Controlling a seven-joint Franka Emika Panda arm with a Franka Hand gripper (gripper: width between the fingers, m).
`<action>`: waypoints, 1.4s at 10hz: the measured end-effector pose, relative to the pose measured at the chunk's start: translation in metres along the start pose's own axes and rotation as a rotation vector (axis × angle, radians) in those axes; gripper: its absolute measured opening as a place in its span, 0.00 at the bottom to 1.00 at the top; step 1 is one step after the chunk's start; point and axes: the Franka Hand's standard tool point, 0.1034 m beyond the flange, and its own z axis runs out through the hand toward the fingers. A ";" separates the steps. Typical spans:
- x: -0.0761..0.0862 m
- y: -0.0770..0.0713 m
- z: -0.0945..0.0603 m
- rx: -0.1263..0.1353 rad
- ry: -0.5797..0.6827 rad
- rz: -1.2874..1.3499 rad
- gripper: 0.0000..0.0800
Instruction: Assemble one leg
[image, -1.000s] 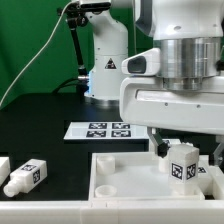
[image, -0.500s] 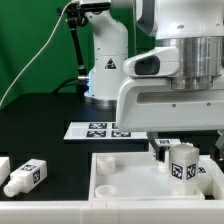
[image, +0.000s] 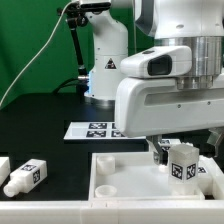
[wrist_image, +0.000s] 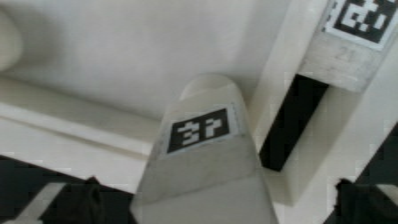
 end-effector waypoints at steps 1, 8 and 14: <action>0.000 0.002 0.000 0.000 0.000 -0.042 0.81; -0.001 0.002 0.001 0.002 -0.001 0.120 0.36; -0.002 0.003 0.001 0.045 -0.003 0.825 0.36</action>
Offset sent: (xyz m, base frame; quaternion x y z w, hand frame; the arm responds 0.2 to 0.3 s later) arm 0.0000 0.0000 0.0000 0.0000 0.0000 0.0000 1.0000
